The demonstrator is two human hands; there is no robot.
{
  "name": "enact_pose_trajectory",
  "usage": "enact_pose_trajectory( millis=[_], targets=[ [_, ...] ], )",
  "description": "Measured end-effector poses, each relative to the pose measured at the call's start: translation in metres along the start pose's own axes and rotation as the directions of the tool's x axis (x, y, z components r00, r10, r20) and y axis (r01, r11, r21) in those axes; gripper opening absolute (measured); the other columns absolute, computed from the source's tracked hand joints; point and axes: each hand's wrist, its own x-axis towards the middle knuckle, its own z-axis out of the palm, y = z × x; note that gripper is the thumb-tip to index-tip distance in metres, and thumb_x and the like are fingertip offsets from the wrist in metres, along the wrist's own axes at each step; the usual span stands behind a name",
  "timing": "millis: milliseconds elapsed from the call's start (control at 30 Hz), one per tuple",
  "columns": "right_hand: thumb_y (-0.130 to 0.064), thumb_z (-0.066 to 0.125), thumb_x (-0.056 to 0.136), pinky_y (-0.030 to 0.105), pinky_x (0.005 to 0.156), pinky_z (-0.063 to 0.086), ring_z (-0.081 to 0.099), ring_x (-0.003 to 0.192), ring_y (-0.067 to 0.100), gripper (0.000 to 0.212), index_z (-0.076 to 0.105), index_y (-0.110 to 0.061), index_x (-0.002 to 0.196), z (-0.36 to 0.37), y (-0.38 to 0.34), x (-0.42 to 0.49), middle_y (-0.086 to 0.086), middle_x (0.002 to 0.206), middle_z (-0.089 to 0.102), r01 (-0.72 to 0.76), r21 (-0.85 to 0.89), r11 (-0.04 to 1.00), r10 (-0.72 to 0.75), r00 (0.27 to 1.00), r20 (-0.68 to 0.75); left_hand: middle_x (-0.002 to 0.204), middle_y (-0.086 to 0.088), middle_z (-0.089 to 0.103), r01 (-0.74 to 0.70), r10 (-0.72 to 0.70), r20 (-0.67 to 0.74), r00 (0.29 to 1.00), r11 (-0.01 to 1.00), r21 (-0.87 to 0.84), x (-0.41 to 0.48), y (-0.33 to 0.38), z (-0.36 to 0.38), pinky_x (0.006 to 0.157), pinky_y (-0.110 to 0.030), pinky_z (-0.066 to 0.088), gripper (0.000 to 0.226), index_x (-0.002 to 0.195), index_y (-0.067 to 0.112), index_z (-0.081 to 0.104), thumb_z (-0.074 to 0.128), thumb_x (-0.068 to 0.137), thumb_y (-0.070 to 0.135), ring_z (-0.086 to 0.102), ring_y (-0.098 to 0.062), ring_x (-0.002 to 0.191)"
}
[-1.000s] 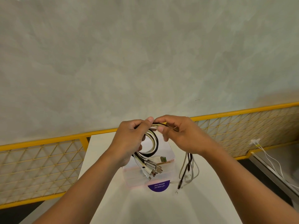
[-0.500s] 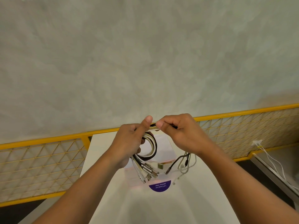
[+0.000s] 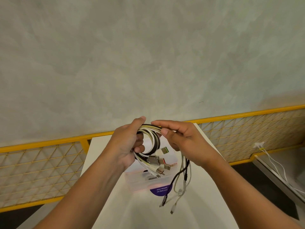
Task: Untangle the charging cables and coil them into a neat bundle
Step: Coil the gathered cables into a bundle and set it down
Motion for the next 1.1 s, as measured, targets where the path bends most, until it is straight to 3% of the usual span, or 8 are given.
enact_pose_trajectory(
  millis=[100, 167, 233, 333, 567, 800, 967, 1100],
  targets=[
    [0.006, 0.051, 0.099, 0.02, 0.055, 0.034, 0.036, 0.057, 0.014, 0.044, 0.065, -0.02, 0.132, 0.003, -0.002, -0.004, -0.013, 0.069, 0.062, -0.03, 0.103, 0.994, 0.025, 0.999, 0.043, 0.044, 0.004, 0.022, 0.073, -0.073, 0.012, 0.997, 0.991, -0.114, 0.002, 0.001, -0.001, 0.036, -0.017, 0.014, 0.041, 0.064, 0.018, 0.039, 0.069, 0.09, 0.028, 0.016, -0.009, 0.033],
    [0.012, 0.056, 0.087, 0.021, 0.07, 0.044, 0.057, 0.069, 0.029, 0.06, 0.063, -0.023, 0.135, 0.004, -0.004, -0.006, 0.014, 0.093, 0.071, -0.008, 0.097, 0.995, 0.002, 0.998, 0.069, 0.043, 0.004, 0.022, 0.111, -0.109, 0.025, 0.994, 0.977, -0.18, 0.003, 0.002, -0.001, 0.035, -0.016, 0.015, 0.043, 0.064, 0.018, 0.037, 0.069, 0.091, 0.028, 0.016, -0.008, 0.032],
    [0.004, 0.06, 0.08, 0.039, 0.081, 0.047, 0.053, 0.091, 0.06, 0.068, 0.06, -0.03, 0.138, 0.005, -0.003, -0.007, 0.042, 0.106, 0.056, 0.017, 0.079, 0.997, -0.028, 0.99, 0.136, 0.043, 0.004, 0.022, 0.143, -0.139, 0.032, 0.99, 0.964, -0.224, 0.004, 0.002, 0.0, 0.033, -0.015, 0.016, 0.043, 0.064, 0.018, 0.038, 0.069, 0.091, 0.03, 0.017, -0.008, 0.031],
    [-0.01, 0.069, 0.079, 0.066, 0.102, 0.044, 0.049, 0.113, 0.065, 0.064, 0.058, -0.03, 0.139, 0.007, 0.0, -0.008, 0.037, 0.121, 0.058, 0.028, 0.111, 0.993, -0.046, 0.986, 0.161, 0.044, 0.004, 0.025, 0.164, -0.163, 0.025, 0.986, 0.956, -0.243, 0.004, 0.0, 0.001, 0.032, -0.016, 0.021, 0.047, 0.065, 0.019, 0.038, 0.07, 0.089, 0.043, 0.019, -0.009, 0.032],
    [-0.016, 0.082, 0.073, 0.025, 0.087, 0.056, 0.071, 0.106, 0.011, 0.058, 0.063, -0.023, 0.127, 0.013, 0.0, -0.005, -0.003, 0.113, 0.076, -0.038, 0.232, 0.972, 0.041, 0.999, -0.01, 0.055, 0.004, 0.035, -0.019, 0.021, 0.105, 0.994, 1.0, -0.02, -0.003, -0.002, -0.001, 0.057, -0.029, 0.033, 0.047, 0.068, 0.015, 0.05, 0.071, 0.073, 0.057, 0.032, -0.012, 0.047],
    [0.002, 0.071, 0.088, 0.036, 0.084, 0.059, 0.066, 0.081, 0.022, 0.043, 0.068, -0.016, 0.128, 0.012, -0.001, -0.001, 0.019, 0.106, 0.073, -0.058, 0.159, 0.986, 0.075, 0.992, -0.104, 0.057, 0.003, 0.038, -0.092, 0.104, 0.166, 0.981, 0.993, -0.078, -0.006, -0.015, 0.001, 0.054, -0.024, 0.044, 0.034, 0.091, 0.006, 0.064, 0.075, 0.077, 0.035, 0.035, -0.01, 0.05],
    [0.004, 0.067, 0.091, 0.01, 0.062, 0.047, 0.059, 0.058, -0.003, 0.039, 0.069, -0.015, 0.125, 0.0, -0.008, -0.006, -0.018, 0.072, 0.07, -0.073, 0.003, 0.997, 0.072, 0.996, 0.053, 0.067, -0.005, 0.055, -0.06, -0.026, 0.393, 0.919, 0.977, 0.207, -0.005, 0.0, -0.017, 0.068, -0.035, 0.057, 0.049, 0.106, 0.003, 0.067, 0.077, 0.072, 0.037, 0.049, -0.016, 0.055],
    [0.005, 0.069, 0.089, 0.005, 0.059, 0.043, 0.061, 0.061, -0.007, 0.039, 0.071, -0.016, 0.121, 0.001, -0.015, -0.006, -0.019, 0.076, 0.073, -0.06, -0.108, 0.992, 0.076, 0.985, 0.153, 0.059, 0.0, 0.05, -0.158, -0.027, 0.423, 0.906, 0.904, 0.396, -0.012, 0.007, -0.011, 0.055, -0.03, 0.053, 0.048, 0.098, 0.009, 0.071, 0.077, 0.066, 0.044, 0.045, -0.013, 0.05]
  ],
)
